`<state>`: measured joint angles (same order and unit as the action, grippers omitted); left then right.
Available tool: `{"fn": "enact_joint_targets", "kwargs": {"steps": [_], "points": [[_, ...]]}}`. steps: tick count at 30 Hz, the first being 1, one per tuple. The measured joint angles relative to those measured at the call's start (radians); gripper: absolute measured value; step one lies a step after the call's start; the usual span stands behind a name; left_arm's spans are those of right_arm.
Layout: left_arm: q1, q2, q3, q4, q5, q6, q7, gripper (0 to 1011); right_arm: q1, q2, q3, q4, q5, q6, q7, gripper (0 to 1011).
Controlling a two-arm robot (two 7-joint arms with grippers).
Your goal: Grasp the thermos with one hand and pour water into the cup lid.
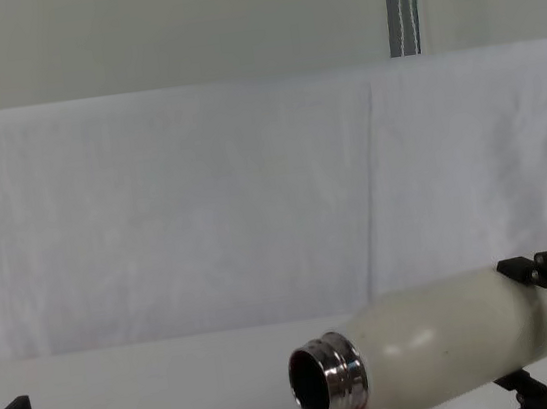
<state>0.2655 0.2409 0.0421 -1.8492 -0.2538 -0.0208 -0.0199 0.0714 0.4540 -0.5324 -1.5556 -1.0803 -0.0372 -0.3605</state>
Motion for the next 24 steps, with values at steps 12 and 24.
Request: {"fn": "enact_joint_targets", "kwargs": {"steps": [12, 24], "points": [[0.000, 0.000, 0.000, 0.000, 0.000, 0.000, 0.000, 1001, 0.001, 0.001, -0.001, -0.001, -0.002, 0.001, 0.002, 935], [0.000, 0.000, 0.000, 0.000, 0.000, 0.000, 0.000, 1001, 0.003, 0.001, -0.001, -0.001, 0.000, 0.001, 0.005, 935]]}}
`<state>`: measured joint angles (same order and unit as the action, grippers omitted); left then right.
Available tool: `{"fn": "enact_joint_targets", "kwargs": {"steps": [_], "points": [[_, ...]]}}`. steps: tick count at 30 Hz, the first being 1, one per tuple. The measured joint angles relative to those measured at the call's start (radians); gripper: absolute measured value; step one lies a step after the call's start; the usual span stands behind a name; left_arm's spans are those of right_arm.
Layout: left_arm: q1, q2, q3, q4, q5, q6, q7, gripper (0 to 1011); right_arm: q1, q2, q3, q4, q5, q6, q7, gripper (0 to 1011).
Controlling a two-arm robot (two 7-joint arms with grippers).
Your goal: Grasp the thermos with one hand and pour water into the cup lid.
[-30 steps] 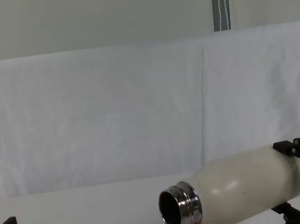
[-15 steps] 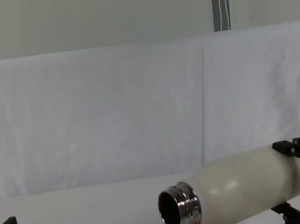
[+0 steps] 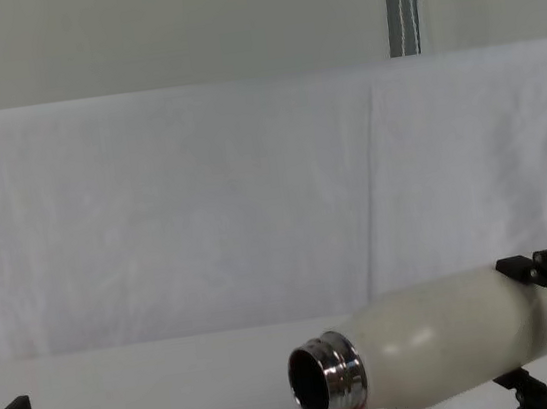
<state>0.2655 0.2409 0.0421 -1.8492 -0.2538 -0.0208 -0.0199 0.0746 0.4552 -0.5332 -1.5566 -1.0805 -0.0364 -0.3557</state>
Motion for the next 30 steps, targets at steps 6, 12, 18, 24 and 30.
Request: {"fn": "enact_joint_targets", "kwargs": {"steps": [6, 12, 18, 24, 30], "points": [[0.000, 0.000, 0.000, 0.000, 0.000, 0.000, 0.000, 1001, 0.000, -0.001, 0.001, 0.000, 0.008, -0.003, 0.008, 935], [0.000, 0.000, 0.000, 0.000, 0.000, 0.000, 0.000, 1001, 0.000, -0.003, 0.002, 0.000, 0.013, -0.004, 0.010, 935], [0.000, 0.000, 0.000, 0.000, 0.000, 0.000, 0.000, 1001, -0.003, -0.004, 0.004, -0.002, 0.017, -0.004, 0.014, 935], [0.000, 0.000, 0.000, 0.000, 0.000, 0.000, 0.000, 1001, -0.009, -0.007, 0.011, -0.010, 0.032, -0.008, 0.019, 935], [0.000, 0.000, 0.000, 0.000, 0.000, 0.000, 0.000, 1001, -0.024, -0.018, 0.031, -0.032, 0.088, -0.031, 0.038, 935]]}}
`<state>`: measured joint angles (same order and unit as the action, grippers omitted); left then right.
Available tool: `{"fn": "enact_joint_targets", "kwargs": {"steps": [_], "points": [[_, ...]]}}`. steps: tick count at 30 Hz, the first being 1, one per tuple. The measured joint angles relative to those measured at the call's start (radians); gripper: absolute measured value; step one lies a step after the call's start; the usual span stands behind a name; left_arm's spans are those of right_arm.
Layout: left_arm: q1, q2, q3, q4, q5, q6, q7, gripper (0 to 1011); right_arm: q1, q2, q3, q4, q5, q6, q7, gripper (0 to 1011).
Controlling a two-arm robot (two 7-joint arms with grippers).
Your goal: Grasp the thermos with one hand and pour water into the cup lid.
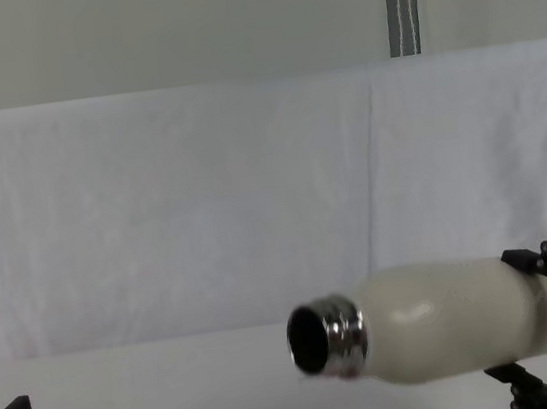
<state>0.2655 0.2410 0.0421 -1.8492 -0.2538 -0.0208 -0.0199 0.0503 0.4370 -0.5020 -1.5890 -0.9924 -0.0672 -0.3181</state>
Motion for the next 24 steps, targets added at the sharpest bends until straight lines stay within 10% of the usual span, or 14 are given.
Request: {"fn": "enact_joint_targets", "kwargs": {"steps": [11, 24], "points": [[0.000, 0.000, 0.000, 0.000, 0.000, 0.000, 0.000, 1001, -0.041, -0.045, 0.078, -0.048, 0.200, -0.071, 0.080, 935], [0.000, 0.000, 0.000, 0.000, 0.000, 0.000, 0.000, 1001, -0.099, -0.153, 0.240, -0.111, 0.694, -0.099, 0.329, 935]]}}
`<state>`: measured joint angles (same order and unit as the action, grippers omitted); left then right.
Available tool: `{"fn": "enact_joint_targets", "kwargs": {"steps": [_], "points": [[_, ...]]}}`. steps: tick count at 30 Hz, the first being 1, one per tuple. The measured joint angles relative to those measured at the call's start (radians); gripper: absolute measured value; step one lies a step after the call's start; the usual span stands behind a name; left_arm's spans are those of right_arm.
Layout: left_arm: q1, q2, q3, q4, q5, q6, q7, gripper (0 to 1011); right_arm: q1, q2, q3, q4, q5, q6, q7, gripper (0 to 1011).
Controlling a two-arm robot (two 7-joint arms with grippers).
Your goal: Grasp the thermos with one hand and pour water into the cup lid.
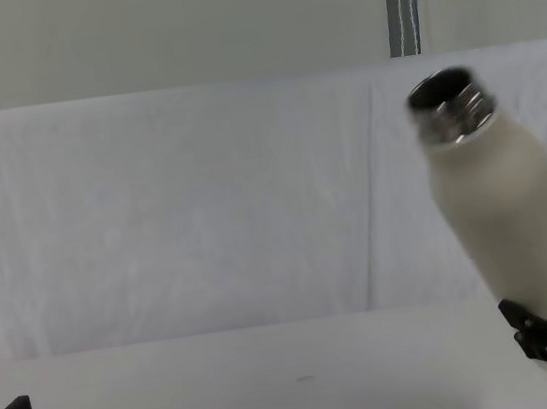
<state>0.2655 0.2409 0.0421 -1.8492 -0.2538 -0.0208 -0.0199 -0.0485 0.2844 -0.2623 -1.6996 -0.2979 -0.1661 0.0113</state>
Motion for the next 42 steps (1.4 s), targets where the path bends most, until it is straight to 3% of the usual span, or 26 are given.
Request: {"fn": "enact_joint_targets", "kwargs": {"steps": [6, 16, 26, 42], "points": [[0.000, 0.000, 0.000, 0.000, 0.000, 0.000, 0.000, 1001, -0.006, -0.048, 0.061, -0.006, 0.173, 0.051, 0.092, 935], [0.000, 0.000, 0.000, 0.000, 0.000, 0.000, 0.000, 1001, 0.003, -0.104, 0.114, 0.009, 0.331, 0.144, 0.166, 935], [0.000, 0.000, 0.000, 0.000, 0.000, 0.000, 0.000, 1001, 0.040, -0.120, 0.119, 0.051, 0.393, 0.199, 0.180, 935], [0.000, 0.000, 0.000, 0.000, 0.000, 0.000, 0.000, 1001, 0.093, -0.155, 0.108, 0.138, 0.418, 0.177, 0.151, 935]]}}
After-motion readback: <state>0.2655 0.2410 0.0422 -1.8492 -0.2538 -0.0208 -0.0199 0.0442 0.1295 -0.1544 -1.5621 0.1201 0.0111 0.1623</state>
